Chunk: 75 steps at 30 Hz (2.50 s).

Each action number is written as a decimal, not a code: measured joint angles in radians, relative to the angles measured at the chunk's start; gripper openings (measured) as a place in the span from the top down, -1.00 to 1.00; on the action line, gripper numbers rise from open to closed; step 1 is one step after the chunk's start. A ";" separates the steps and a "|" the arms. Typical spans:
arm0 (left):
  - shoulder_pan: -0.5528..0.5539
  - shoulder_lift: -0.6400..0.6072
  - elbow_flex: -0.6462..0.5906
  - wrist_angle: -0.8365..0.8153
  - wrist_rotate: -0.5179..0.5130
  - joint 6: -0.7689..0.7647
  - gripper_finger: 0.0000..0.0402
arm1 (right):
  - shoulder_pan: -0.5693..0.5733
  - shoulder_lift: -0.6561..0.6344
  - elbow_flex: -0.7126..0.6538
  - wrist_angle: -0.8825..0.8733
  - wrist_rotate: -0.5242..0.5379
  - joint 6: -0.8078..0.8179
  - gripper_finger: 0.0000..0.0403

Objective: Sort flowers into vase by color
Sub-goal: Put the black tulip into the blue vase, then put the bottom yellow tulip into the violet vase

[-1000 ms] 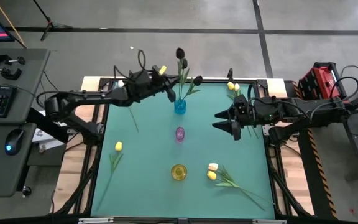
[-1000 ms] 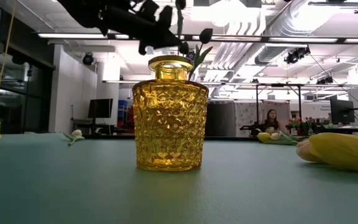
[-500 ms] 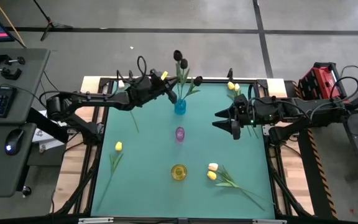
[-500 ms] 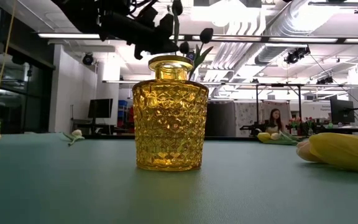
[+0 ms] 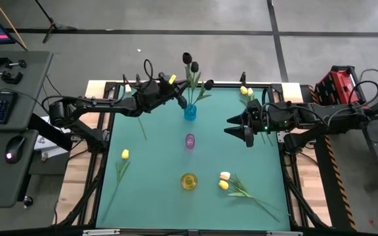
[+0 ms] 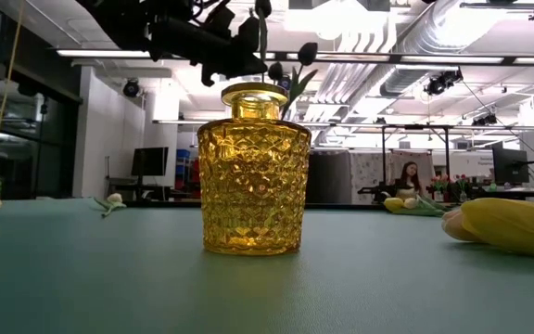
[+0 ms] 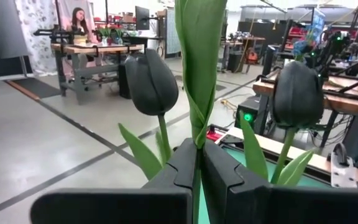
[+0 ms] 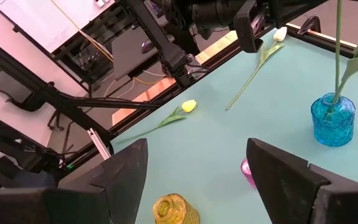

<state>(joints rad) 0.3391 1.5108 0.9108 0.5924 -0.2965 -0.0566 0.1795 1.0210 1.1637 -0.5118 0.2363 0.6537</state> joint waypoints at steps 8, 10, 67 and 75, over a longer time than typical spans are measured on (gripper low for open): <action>-0.027 0.000 0.000 -0.023 0.003 -0.020 1.00 | 0.000 0.000 0.000 0.000 0.000 0.000 -0.30; -0.035 0.000 0.000 -0.031 -0.006 -0.019 1.00 | 0.000 0.000 0.000 0.000 0.000 -0.003 -0.30; -0.249 -0.529 0.002 -0.956 0.018 -0.291 -0.22 | 0.163 0.169 0.001 -0.368 -0.187 0.386 -0.30; -0.387 -0.523 0.002 -0.953 -0.081 -0.344 -0.22 | 0.439 0.389 0.001 -0.388 -0.372 0.559 -0.30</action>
<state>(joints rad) -0.0477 0.9878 0.9127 -0.3610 -0.3772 -0.4003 0.6181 1.4103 1.1645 -0.9001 -0.1353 1.2122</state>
